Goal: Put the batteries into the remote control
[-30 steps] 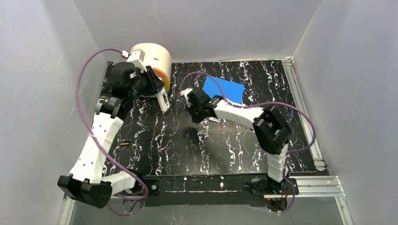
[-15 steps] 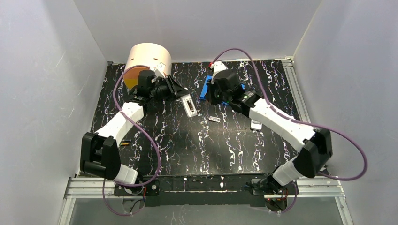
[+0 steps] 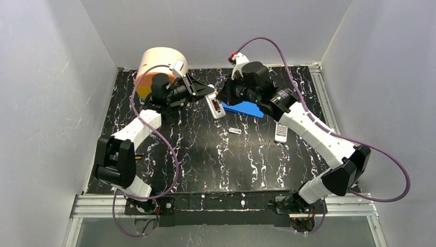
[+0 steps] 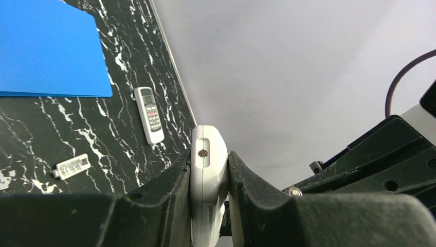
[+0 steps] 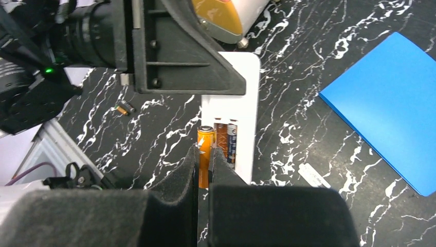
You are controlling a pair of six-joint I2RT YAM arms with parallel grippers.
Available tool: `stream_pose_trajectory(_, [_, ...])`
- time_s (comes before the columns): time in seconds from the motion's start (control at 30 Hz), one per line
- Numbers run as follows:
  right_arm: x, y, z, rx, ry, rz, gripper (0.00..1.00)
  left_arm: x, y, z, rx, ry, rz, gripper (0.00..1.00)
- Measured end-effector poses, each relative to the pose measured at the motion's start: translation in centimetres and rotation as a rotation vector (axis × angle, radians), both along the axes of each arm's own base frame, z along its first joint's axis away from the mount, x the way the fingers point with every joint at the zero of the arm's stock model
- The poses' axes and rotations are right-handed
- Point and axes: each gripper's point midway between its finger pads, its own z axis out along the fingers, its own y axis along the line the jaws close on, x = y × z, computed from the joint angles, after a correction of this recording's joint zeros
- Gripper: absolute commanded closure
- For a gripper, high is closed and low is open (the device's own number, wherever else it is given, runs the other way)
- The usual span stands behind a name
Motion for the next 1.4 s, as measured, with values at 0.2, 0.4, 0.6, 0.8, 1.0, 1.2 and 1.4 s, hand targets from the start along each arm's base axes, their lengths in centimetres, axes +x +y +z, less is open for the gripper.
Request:
stream_pose_trajectory(0.2, [-0.4, 0.8, -0.1, -0.015, 0.035, 0.052, 0.97, -0.3, -0.3, 0.7, -0.040, 0.014, -0.025, 1.00])
stream_pose_trajectory(0.4, [-0.7, 0.7, -2.9, -0.089, 0.101, 0.070, 0.96, -0.4, -0.4, 1.2, -0.058, 0.015, -0.033, 1.00])
stream_pose_trajectory(0.6, [-1.0, 0.8, -3.5, -0.101, 0.122, 0.083, 0.94, -0.4, -0.6, 1.1, -0.068, 0.031, -0.037, 1.00])
stream_pose_trajectory(0.8, [-1.0, 0.7, -3.7, -0.108, 0.126, 0.083, 0.90, -0.4, -0.7, 1.0, -0.078, 0.057, -0.037, 1.00])
stream_pose_trajectory(1.0, [-0.9, 0.7, -4.0, -0.125, 0.132, 0.080, 0.80, -0.2, -0.7, 1.0, -0.080, 0.063, -0.027, 1.00])
stream_pose_trajectory(1.2, [-0.8, 0.9, -4.0, -0.124, 0.128, 0.088, 0.74, 0.0, -0.7, 0.8, -0.091, 0.094, -0.020, 1.00])
stream_pose_trajectory(1.4, [-0.4, 1.2, -4.5, -0.129, 0.144, 0.080, 0.66, 0.5, -0.7, 0.0, -0.106, 0.157, 0.014, 1.00])
